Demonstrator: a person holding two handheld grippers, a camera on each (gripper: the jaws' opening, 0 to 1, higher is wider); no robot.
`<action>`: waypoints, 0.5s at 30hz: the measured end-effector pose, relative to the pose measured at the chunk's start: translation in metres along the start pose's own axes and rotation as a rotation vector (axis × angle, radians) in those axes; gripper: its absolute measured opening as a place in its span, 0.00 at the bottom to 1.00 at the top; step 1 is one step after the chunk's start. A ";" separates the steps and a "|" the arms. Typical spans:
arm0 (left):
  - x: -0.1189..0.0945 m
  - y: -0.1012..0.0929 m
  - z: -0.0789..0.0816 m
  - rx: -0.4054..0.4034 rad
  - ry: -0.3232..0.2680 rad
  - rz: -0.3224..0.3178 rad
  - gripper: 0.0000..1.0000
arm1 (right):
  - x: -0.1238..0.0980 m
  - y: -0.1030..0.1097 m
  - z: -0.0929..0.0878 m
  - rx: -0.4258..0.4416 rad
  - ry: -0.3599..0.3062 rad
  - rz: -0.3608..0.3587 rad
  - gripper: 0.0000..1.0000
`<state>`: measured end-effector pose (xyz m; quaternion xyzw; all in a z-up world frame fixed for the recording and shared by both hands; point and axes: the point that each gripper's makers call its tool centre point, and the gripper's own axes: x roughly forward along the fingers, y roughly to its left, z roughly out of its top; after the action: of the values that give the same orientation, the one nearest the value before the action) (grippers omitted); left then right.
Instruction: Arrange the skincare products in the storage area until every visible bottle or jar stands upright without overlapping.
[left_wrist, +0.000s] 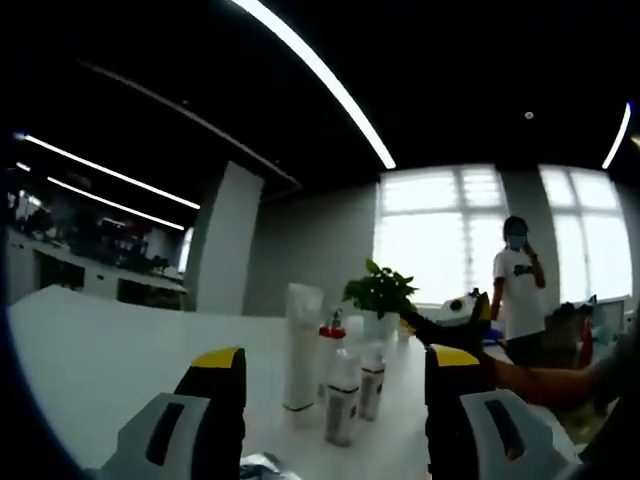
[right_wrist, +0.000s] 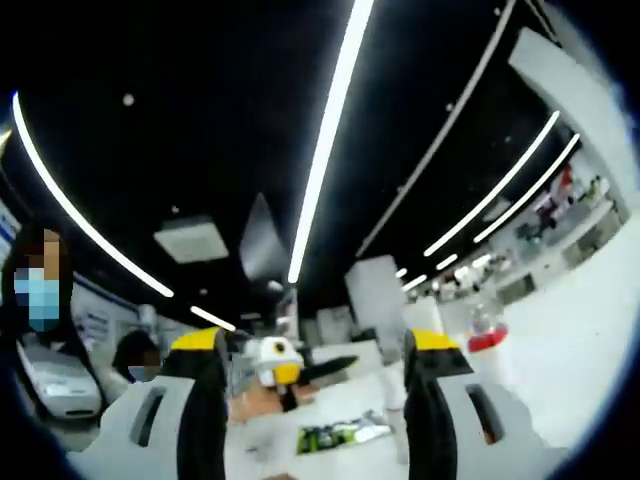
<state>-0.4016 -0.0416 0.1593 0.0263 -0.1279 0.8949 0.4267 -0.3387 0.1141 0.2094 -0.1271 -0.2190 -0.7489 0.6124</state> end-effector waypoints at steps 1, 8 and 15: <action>-0.002 0.007 0.001 -0.010 -0.008 0.031 0.75 | 0.003 0.001 0.000 0.000 0.002 0.007 0.56; -0.026 0.072 0.007 -0.063 -0.035 0.324 0.75 | 0.039 0.046 -0.030 0.075 0.143 0.195 0.62; -0.054 0.117 -0.008 0.030 0.100 0.601 0.69 | 0.072 0.032 -0.092 0.103 0.344 0.089 0.57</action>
<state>-0.4569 -0.1508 0.1188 -0.0504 -0.0958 0.9830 0.1480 -0.3159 0.0030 0.1676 0.0248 -0.1434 -0.7196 0.6790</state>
